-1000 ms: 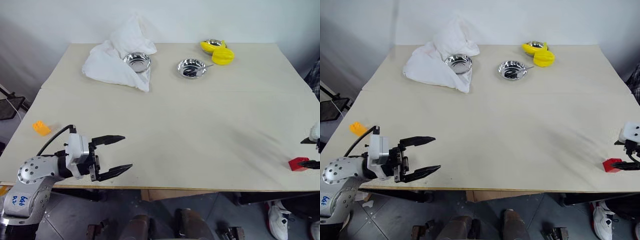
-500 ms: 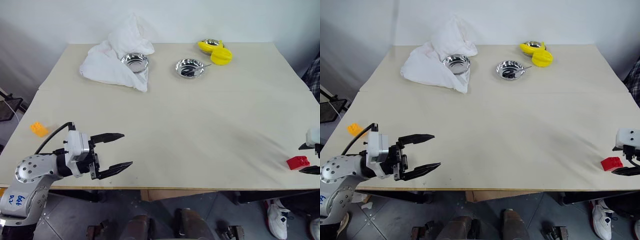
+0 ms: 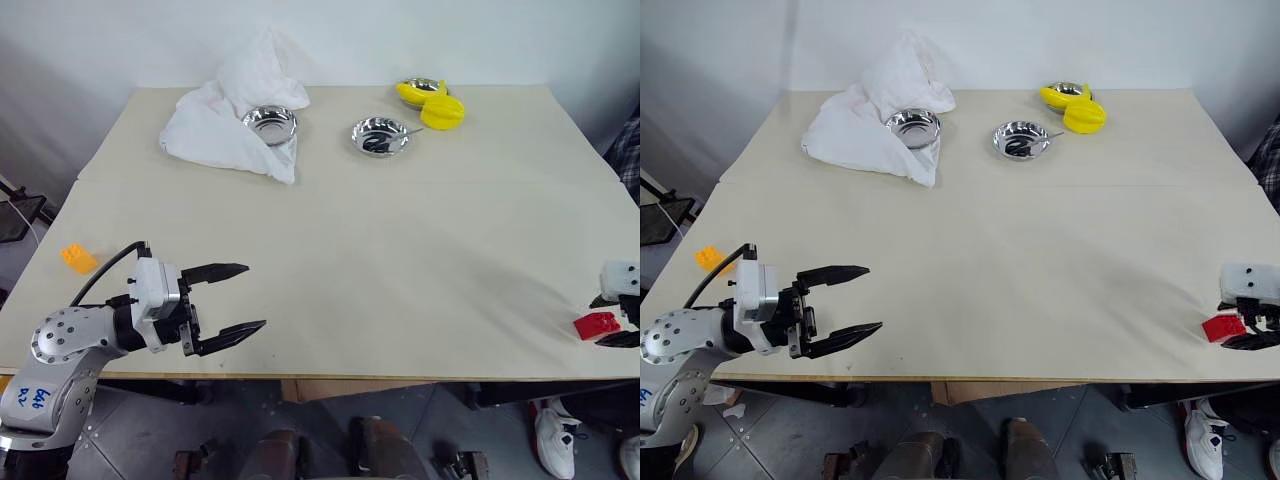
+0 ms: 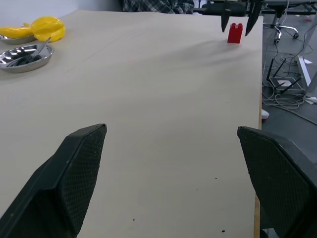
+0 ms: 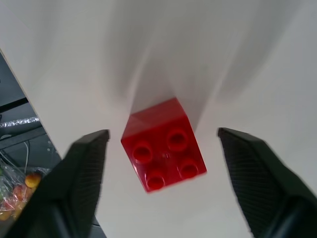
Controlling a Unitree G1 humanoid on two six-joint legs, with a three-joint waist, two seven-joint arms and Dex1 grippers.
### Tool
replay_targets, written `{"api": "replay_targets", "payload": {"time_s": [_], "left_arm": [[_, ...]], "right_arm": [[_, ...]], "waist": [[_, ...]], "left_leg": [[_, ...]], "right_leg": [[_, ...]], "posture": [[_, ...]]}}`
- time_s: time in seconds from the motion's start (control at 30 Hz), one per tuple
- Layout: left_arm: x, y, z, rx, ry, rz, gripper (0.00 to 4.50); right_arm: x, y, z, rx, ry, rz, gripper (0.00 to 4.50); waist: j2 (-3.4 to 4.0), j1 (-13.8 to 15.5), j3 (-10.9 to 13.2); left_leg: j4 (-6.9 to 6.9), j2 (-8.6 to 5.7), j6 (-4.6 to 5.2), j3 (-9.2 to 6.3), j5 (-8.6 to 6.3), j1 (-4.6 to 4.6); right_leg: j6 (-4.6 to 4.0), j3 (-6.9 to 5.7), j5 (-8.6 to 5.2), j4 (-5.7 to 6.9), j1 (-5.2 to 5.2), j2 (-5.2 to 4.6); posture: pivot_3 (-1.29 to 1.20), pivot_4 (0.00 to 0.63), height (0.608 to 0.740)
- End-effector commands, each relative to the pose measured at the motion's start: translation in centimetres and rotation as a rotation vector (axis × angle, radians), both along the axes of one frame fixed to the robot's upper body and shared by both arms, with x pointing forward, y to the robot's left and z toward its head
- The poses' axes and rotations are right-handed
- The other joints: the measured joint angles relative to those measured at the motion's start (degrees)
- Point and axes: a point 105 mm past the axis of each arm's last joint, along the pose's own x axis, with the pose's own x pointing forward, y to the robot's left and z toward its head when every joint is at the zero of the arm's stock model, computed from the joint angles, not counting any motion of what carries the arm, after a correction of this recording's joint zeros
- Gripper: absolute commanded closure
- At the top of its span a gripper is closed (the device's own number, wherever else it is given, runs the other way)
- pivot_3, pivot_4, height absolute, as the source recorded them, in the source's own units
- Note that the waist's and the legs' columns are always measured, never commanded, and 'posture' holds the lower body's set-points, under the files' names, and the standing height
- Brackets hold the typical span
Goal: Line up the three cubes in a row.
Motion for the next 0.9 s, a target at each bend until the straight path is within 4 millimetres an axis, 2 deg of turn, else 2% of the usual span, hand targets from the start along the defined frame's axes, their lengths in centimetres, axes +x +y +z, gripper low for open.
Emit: {"api": "replay_targets", "payload": {"time_s": [0.03, 0.1, 0.27, 0.4, 0.53, 0.9], "left_arm": [[-0.3, 0.0, 1.1, 0.008, -0.05, -0.005, 0.0], [-0.2, 0.1, 1.1, 0.01, -0.054, -0.003, 0.0], [-0.1, 0.4, 1.2, 0.013, -0.062, 0.005, 0.0], [-0.1, 0.7, 1.1, 0.012, -0.065, 0.016, 0.0], [-0.1, 1.1, 0.8, 0.013, -0.062, 0.029, 0.0], [-0.8, 2.4, 0.0, 0.018, -0.039, 0.069, 0.0]], "right_arm": [[-0.4, 0.0, 0.5, 0.01, 0.032, 0.007, 2.34], [-0.4, 0.1, 0.5, 0.011, 0.042, 0.006, 2.98], [0.5, 1.1, 1.1, 0.039, 0.019, 0.022, 3.01], [2.4, 4.0, 1.6, 0.13, -0.022, 0.071, 3.01], [3.4, 8.3, 2.1, 0.207, 0.004, 0.149, 3.01], [4.4, 16.8, 3.6, 0.154, 0.026, 0.381, 3.01]], "waist": [[0.0, -0.01, 0.0], [0.0, 0.0, 0.0], [0.0, -0.05, 0.0], [0.0, -0.22, 0.0], [0.02, -0.05, 0.01], [0.01, 0.17, 0.03]], "left_leg": [[0.0, 0.0, 0.0, 0.0, 0.0, 0.0], [0.0, 0.0, 0.0, 0.0, 0.0, 0.0], [0.01, 0.0, 0.0, 0.0, 0.0, 0.0], [0.02, 0.0, -0.01, 0.0, 0.0, 0.0], [0.02, 0.02, -0.03, -0.01, -0.01, -0.01], [0.02, 0.02, -0.03, -0.06, -0.06, -0.24]], "right_leg": [[0.0, 0.0, 0.0, 0.0, 0.0, 0.0], [0.0, 0.0, 0.0, 0.0, 0.0, 0.0], [0.0, 0.0, 0.0, 0.0, 0.0, 0.0], [0.0, 0.0, 0.0, 0.01, 0.0, 0.0], [0.0, 0.0, 0.0, 0.07, -0.04, 0.01], [0.01, -0.05, 0.0, -0.01, -0.25, 0.01]], "posture": [[0.0, 0.15, 0.74], [0.0, 0.15, 0.74], [0.0, 0.15, 0.74], [0.0, 0.15, 0.74], [0.0, 0.15, 0.74], [0.0, 0.15, 0.74]]}}
